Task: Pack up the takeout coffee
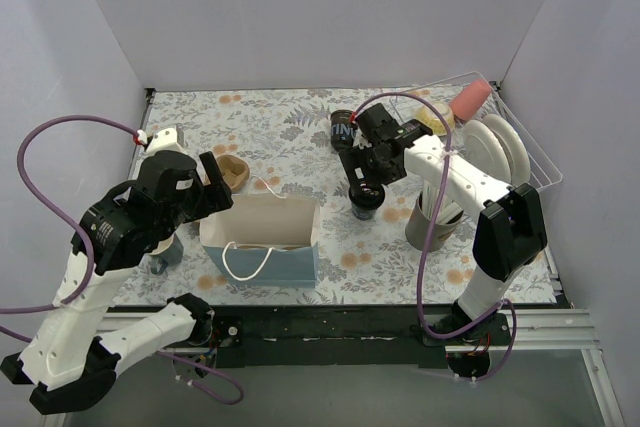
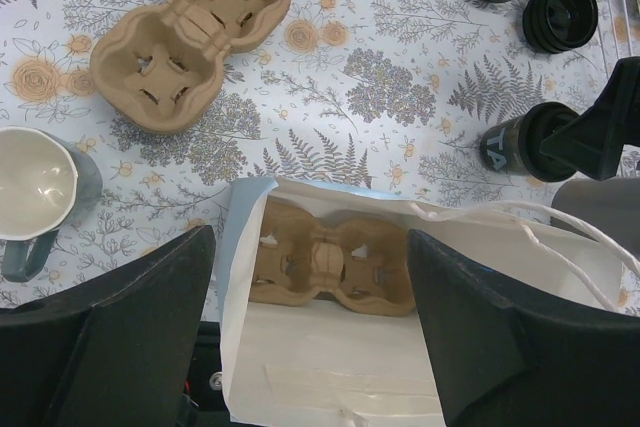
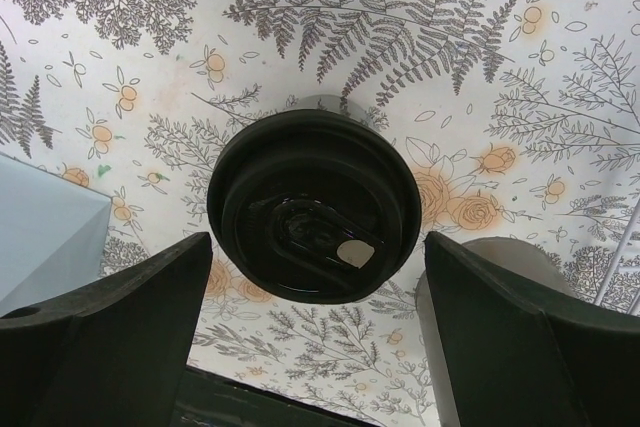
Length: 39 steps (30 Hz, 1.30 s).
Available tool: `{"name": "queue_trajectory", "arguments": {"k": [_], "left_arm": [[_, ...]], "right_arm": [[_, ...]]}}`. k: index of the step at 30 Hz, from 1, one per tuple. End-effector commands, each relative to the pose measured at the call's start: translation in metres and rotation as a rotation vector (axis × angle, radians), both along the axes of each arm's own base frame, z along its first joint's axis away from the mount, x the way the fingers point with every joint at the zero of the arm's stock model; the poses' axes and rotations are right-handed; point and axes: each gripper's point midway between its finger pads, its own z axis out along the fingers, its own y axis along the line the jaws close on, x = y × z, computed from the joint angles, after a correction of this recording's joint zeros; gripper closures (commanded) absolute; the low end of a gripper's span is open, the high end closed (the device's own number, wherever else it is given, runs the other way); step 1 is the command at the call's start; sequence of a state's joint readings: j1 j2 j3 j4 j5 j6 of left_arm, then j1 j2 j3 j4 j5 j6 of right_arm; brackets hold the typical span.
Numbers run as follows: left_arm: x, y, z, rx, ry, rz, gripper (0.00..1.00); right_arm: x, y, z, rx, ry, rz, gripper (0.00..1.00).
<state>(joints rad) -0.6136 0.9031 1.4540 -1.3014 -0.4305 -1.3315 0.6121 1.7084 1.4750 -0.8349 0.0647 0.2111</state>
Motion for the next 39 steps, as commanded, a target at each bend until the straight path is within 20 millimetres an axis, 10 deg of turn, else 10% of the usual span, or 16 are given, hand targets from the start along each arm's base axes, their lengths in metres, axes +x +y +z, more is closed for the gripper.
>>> {"name": "queue_trajectory", "arguments": {"k": [1,19,39], "left_arm": [[0.0,0.004,0.007,-0.006,-0.029,0.017,0.24],[-0.006,0.018,-0.014,0.035,0.046,0.112,0.25],[-0.018,0.031,-0.027,0.093,0.046,0.083,0.45]], "right_arm": [[0.001,0.0,-0.008,-0.027,-0.001,-0.009,0.06],[-0.003,-0.006,-0.024,-0.066,0.008,-0.012,0.19],[0.011,-0.015,0.034,-0.041,-0.125,0.009,0.38]]}}
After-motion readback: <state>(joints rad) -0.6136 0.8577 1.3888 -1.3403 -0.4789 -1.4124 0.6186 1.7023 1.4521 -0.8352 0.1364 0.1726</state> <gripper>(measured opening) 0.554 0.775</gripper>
